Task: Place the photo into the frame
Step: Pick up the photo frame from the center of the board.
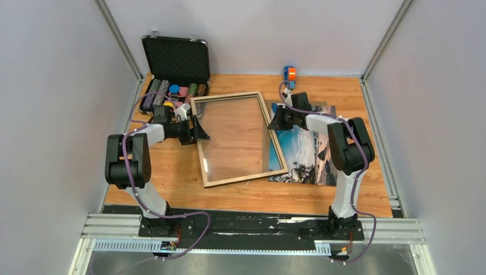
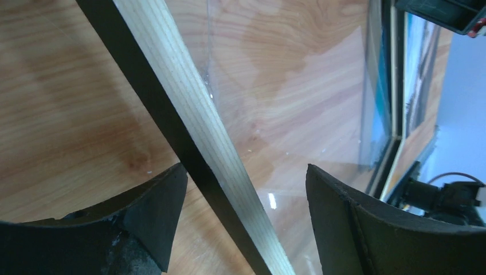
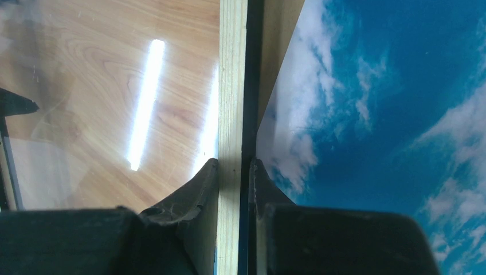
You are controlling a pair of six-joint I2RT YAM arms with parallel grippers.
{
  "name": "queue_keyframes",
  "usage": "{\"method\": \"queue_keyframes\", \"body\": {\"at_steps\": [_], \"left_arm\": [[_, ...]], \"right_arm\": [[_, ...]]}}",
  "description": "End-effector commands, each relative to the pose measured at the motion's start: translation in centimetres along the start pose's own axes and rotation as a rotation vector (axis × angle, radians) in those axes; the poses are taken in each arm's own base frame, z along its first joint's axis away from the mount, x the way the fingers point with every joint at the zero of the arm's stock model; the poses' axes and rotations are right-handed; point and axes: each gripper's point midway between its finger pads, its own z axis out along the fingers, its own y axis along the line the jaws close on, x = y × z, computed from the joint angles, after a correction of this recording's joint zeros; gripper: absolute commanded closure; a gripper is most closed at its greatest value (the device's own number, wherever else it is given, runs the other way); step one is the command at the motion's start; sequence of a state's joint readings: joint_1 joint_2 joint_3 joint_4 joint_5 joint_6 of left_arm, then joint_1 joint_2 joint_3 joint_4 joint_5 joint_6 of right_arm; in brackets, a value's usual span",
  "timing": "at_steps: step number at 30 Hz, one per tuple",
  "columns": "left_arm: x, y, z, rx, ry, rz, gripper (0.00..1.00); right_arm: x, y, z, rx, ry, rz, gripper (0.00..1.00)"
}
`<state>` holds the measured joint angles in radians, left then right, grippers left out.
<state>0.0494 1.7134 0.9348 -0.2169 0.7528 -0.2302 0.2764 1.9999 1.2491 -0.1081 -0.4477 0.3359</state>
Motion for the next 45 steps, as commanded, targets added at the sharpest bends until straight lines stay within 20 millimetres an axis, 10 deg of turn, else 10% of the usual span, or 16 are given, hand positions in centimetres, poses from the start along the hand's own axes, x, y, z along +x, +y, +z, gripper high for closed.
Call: {"method": "queue_keyframes", "body": {"at_steps": [1,45], "left_arm": [[-0.4,-1.5,0.6,0.128,-0.017,-0.027,0.17],[-3.2,-5.5,2.3,0.614,-0.048,-0.294,0.73]], "right_arm": [[-2.7,4.3,-2.1,-0.136,-0.085,0.003,1.0],[0.2,2.6,-0.2,-0.139,-0.032,0.044,1.0]]}}
